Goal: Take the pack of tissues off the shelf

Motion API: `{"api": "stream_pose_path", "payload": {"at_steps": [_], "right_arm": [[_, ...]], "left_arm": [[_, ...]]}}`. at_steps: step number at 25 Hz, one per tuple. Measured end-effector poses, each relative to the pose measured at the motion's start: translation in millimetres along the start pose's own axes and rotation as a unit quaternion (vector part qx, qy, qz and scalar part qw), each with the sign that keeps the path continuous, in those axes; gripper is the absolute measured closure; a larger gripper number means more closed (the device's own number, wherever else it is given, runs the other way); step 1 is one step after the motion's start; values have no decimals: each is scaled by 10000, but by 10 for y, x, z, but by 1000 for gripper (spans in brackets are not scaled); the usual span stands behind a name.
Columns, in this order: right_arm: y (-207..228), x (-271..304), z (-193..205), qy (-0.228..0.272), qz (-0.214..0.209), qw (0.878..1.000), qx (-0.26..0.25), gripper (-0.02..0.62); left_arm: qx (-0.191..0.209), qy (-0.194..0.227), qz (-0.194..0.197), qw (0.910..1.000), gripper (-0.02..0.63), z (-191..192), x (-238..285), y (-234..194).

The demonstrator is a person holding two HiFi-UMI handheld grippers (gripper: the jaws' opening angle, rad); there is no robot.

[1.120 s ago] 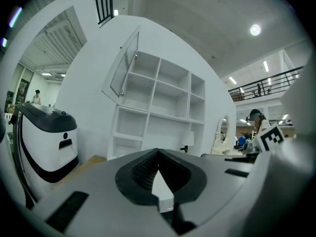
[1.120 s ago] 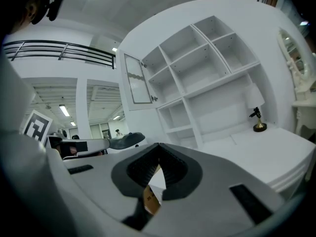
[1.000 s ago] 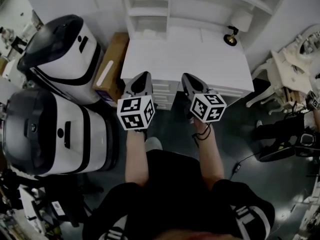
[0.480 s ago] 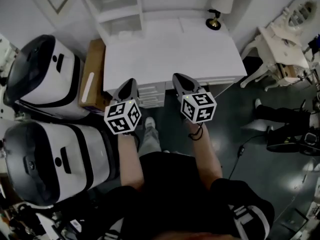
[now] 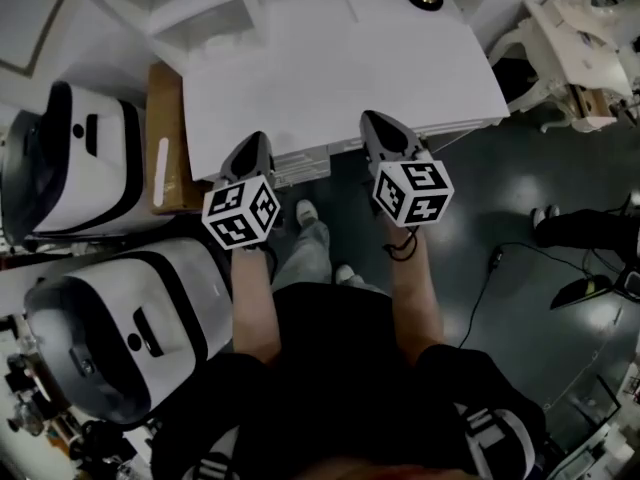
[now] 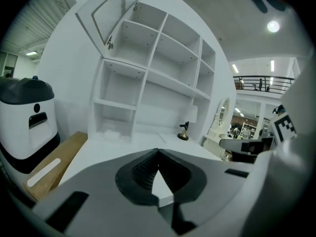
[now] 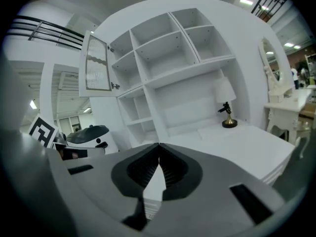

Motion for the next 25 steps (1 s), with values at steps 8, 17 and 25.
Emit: {"api": "stream_pose_path", "payload": {"at_steps": [8,17,25], "right_arm": [[-2,843,427,-615,-343,9970,317,575],[-284,1777,233,-747,-661,9946,302,575],[-928,2313,22,-748,-1213,9897,-156,575]], "left_arm": [[-29,-263,-380,9989,597,213,331,-496],[-117,-268,-595,9978,597,21,682,-1126],[-328,82,-774,9964,597,-251,772,-1610]]}}
Point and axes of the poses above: the fingertips, and each gripper's own axes: x forward along the fingers, y to its right, z out of its underside, the point moved 6 cm from there along -x, backward along the fingers, and after that the axes turned 14 degrees about x, right-handed, at the moved point
